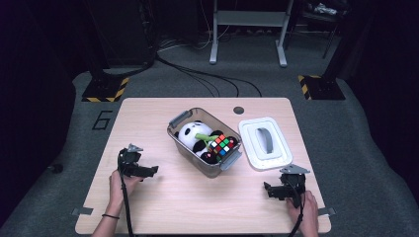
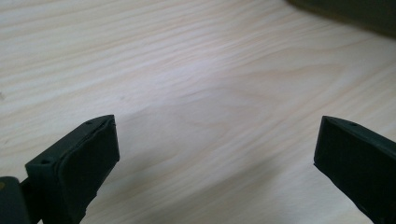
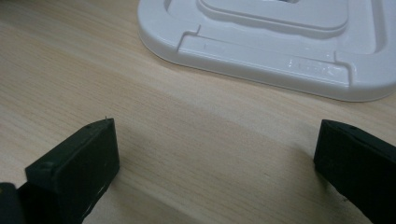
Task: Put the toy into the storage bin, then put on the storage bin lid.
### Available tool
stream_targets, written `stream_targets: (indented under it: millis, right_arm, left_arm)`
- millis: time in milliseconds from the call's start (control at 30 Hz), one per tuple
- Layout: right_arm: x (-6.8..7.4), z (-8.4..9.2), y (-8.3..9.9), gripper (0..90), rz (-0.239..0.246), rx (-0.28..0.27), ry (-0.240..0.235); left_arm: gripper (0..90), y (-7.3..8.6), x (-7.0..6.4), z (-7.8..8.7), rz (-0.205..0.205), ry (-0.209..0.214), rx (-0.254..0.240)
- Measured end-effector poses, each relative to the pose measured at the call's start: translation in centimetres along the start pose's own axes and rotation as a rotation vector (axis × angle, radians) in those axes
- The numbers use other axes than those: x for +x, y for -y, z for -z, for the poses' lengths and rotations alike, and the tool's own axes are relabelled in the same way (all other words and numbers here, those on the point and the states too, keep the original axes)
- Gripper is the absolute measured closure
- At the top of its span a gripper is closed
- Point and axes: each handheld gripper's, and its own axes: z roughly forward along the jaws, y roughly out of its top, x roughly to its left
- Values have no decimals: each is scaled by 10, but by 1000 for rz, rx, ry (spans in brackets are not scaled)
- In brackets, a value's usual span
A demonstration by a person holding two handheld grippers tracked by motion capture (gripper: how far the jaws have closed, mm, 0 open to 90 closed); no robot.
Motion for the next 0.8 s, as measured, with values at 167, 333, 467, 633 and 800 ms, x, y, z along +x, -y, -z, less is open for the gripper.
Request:
stream_targets:
  millis: [167,333,467,633,800]
  right_arm:
    - [0,0,0,0,4,1,-1]
    - [0,0,0,0,-1,1,1]
    - [0,0,0,0,-2,1,-1]
    - [0,0,0,0,-3,1,0]
    - [3,1,1,0,-21,-1,19]
  left_arm:
    - [0,15,5,-7,-10,-49,-29]
    - [0,20,7,-9,-19,-57,-77]
    - [0,22,7,-10,-15,-58,-114]
    - [0,22,10,-10,-36,-38,-110]
    - [0,22,11,-10,-45,-30,-108]
